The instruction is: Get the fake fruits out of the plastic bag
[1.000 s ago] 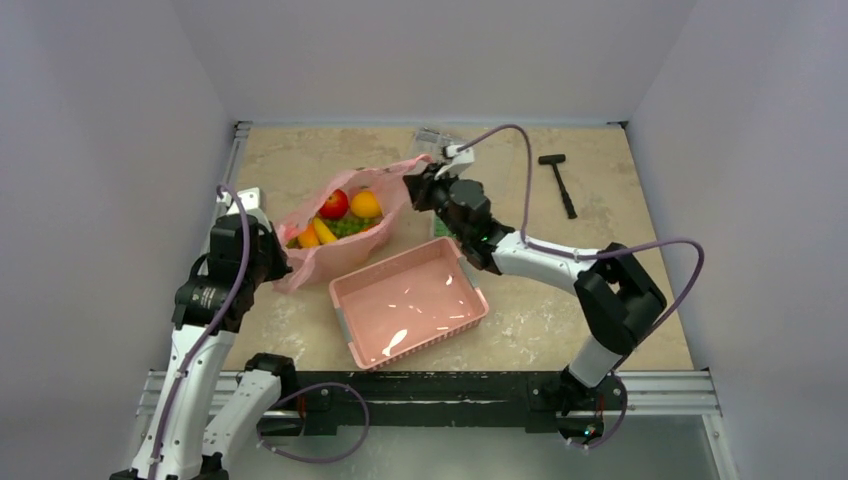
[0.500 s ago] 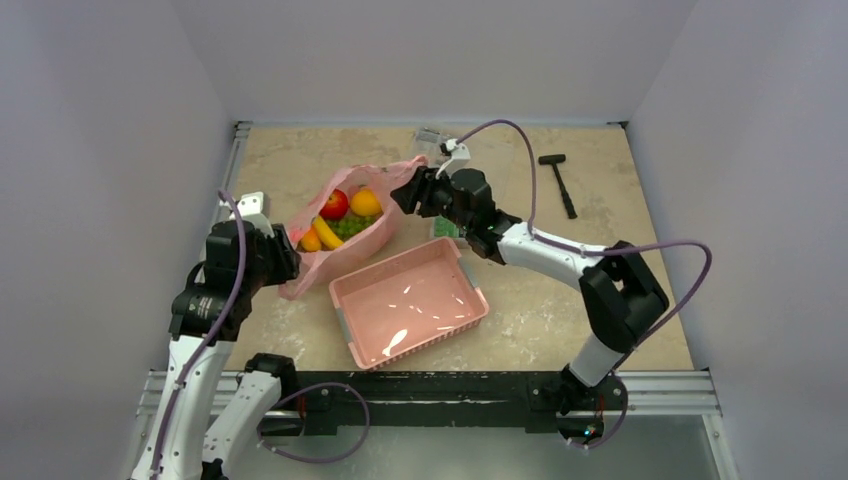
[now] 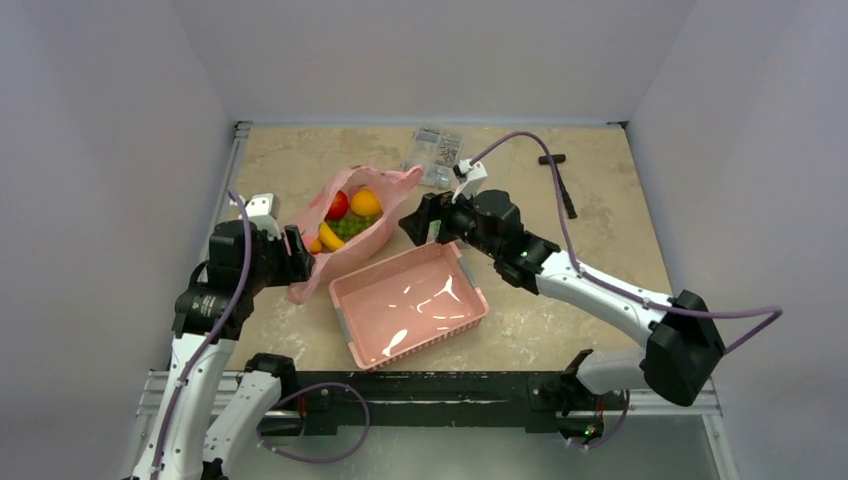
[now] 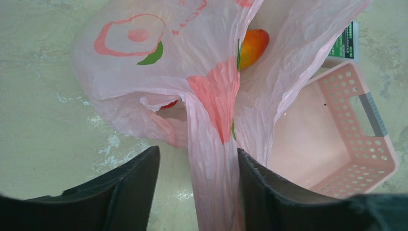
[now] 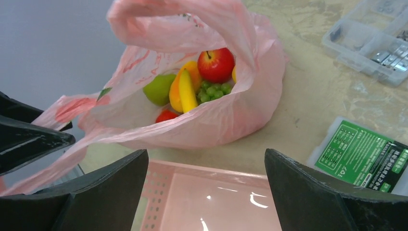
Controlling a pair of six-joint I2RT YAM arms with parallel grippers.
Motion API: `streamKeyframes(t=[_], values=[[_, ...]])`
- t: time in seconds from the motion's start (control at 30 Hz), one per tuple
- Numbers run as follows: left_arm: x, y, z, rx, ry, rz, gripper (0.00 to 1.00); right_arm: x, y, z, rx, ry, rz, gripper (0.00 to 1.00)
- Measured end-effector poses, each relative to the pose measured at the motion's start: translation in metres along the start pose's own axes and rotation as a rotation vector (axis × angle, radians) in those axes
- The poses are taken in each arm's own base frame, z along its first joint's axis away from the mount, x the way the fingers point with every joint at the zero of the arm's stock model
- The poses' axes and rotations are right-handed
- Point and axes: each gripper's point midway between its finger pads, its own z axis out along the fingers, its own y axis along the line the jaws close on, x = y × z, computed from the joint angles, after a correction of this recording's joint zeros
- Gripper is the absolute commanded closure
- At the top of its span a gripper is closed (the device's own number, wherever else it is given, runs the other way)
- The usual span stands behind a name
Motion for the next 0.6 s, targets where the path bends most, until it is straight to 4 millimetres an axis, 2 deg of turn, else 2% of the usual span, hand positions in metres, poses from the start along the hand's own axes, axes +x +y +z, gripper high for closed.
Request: streamKeyframes(t=[0.13, 0.2, 0.27, 0.33, 0.37, 0.47, 0.6], values=[[0.004, 0.002, -0.003, -0.009, 0.014, -0.001, 0.32, 0.023, -0.009, 0.017, 0.012, 0.054, -0.056, 0.01], [0.006, 0.003, -0.006, -0.011, 0.017, -0.001, 0.32, 0.026, -0.013, 0.027, 0.022, 0.076, -0.118, 0.01], [0.006, 0.004, -0.010, -0.019, 0.014, -0.001, 0.31, 0.019, -0.013, 0.037, 0.025, 0.076, -0.191, 0.01], [0.004, 0.006, -0.016, -0.032, 0.005, -0.001, 0.31, 0.001, -0.009, 0.046, 0.018, 0.048, -0.284, 0.01], [0.001, 0.006, -0.020, -0.036, -0.003, -0.001, 0.31, -0.002, -0.008, 0.047, 0.018, 0.042, -0.297, 0.01], [-0.019, 0.000, -0.037, -0.020, -0.057, 0.009, 0.35, -0.023, -0.004, 0.048, 0.021, -0.004, -0.369, 0.02], [-0.066, -0.035, -0.069, 0.126, -0.177, 0.035, 0.35, -0.039, 0.001, 0.049, 0.020, -0.041, -0.423, 0.22]])
